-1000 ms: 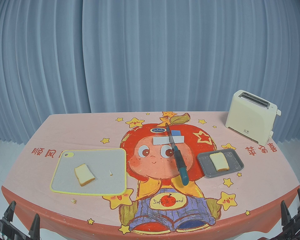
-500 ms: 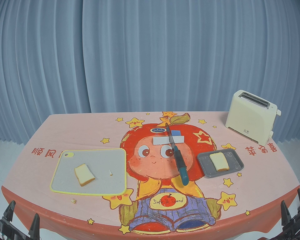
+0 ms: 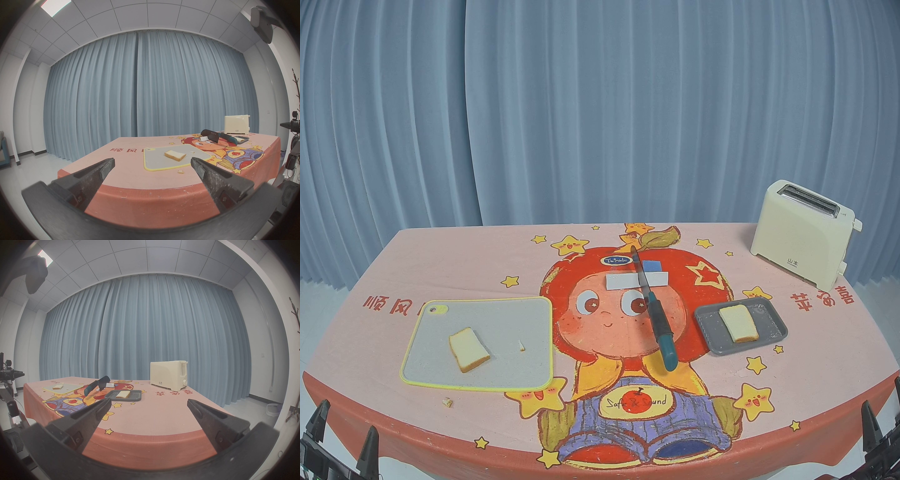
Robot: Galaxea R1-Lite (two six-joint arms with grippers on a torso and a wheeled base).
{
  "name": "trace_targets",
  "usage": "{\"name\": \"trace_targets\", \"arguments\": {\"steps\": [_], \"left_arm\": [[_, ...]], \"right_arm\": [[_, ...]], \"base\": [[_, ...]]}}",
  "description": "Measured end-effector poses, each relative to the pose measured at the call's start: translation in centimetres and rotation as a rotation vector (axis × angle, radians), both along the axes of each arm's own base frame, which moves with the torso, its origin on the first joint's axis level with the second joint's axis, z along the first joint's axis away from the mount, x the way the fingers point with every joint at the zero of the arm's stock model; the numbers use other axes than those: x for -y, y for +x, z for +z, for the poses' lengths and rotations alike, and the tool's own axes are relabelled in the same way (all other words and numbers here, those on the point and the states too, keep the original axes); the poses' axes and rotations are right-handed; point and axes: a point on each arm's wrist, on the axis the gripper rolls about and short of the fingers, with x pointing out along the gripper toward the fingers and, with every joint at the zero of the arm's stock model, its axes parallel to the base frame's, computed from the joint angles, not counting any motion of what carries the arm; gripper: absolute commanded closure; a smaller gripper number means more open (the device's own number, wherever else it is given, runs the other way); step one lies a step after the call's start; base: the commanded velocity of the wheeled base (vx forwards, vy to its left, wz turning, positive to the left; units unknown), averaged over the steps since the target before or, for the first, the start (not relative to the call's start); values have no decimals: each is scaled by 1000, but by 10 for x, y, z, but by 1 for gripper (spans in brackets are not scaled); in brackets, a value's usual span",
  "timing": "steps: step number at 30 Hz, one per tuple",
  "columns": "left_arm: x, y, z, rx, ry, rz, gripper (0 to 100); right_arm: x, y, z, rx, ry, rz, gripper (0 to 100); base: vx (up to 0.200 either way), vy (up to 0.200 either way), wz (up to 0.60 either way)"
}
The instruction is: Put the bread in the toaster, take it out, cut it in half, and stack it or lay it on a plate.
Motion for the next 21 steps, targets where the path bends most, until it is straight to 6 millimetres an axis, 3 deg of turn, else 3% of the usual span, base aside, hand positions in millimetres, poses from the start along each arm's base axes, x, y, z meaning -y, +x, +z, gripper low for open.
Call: {"name": "trace_targets", "arguments": {"steps": [16, 21], "left_arm": [[0, 0, 2, 16, -6, 11, 0], [-1, -1, 14, 136, -16, 28, 0]], "right_arm": [[0, 0, 0, 0, 0, 0, 0], [0, 0, 0, 0, 0, 0, 0]], "base": [[0, 0, 0], [0, 0, 0]]}}
